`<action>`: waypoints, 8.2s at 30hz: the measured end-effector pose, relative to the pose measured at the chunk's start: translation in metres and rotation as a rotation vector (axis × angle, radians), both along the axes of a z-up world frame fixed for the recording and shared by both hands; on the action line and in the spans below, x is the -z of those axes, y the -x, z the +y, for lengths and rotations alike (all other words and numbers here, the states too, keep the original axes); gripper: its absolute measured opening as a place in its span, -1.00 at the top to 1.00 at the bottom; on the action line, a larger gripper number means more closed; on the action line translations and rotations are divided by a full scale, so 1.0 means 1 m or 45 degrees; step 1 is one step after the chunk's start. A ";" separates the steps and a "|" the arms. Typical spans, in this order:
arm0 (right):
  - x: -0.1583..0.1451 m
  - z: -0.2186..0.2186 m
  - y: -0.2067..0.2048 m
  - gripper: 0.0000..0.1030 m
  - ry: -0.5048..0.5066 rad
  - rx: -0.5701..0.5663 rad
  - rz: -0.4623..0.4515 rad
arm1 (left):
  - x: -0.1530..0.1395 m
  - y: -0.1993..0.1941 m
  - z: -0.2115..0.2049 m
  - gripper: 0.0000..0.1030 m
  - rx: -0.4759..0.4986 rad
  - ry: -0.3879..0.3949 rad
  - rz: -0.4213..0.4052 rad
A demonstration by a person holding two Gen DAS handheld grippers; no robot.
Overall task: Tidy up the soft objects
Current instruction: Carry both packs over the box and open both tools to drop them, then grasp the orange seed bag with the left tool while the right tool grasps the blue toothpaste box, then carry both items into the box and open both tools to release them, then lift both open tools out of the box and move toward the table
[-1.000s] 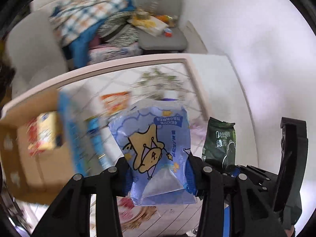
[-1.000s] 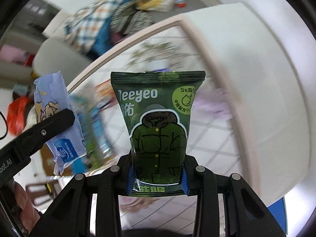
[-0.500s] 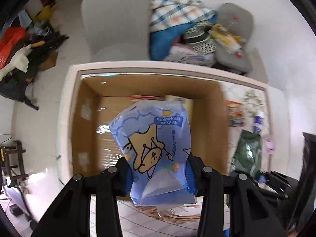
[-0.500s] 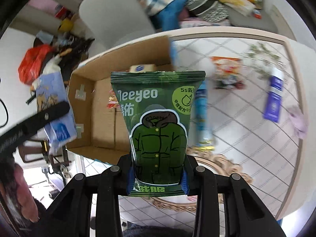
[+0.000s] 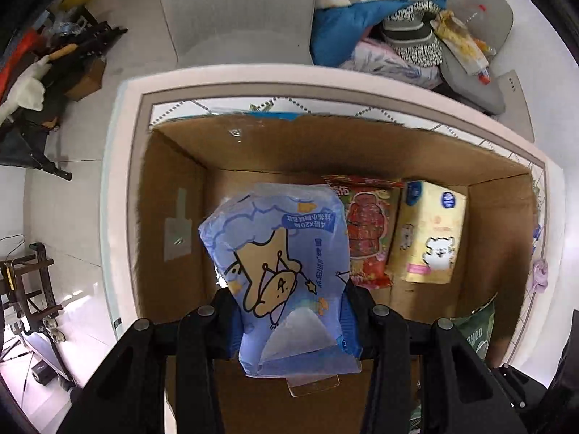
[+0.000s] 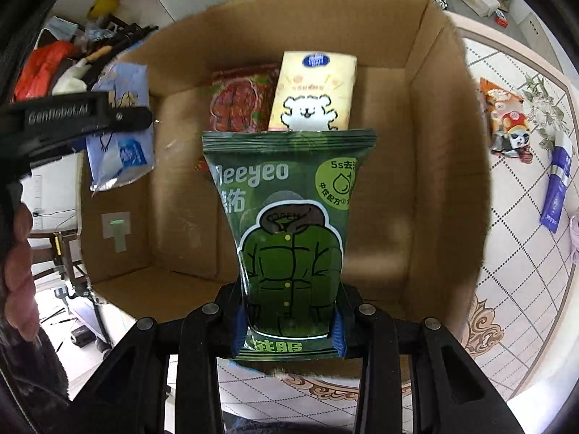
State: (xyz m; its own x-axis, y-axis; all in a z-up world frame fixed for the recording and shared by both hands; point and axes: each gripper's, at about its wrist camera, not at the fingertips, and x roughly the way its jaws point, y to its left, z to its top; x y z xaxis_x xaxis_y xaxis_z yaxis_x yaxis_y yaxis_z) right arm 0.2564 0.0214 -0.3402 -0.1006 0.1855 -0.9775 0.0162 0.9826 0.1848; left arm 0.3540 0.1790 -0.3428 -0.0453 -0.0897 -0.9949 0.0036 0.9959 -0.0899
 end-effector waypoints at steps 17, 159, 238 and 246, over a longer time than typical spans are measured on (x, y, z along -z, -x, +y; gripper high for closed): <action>0.016 0.012 -0.007 -0.23 0.051 0.026 -0.004 | 0.000 -0.010 0.007 -0.63 -0.015 0.002 0.007; 0.090 -0.320 -0.014 0.07 0.317 0.320 -0.009 | -0.053 0.041 -0.314 0.18 0.307 0.100 -0.227; -0.039 0.007 0.006 -0.96 0.152 -0.180 -0.157 | -0.083 0.122 0.008 -0.83 -0.153 -0.090 -0.208; -0.098 -0.011 0.044 -0.96 0.082 -0.154 -0.281 | -0.133 0.158 -0.001 -0.83 -0.190 -0.060 -0.314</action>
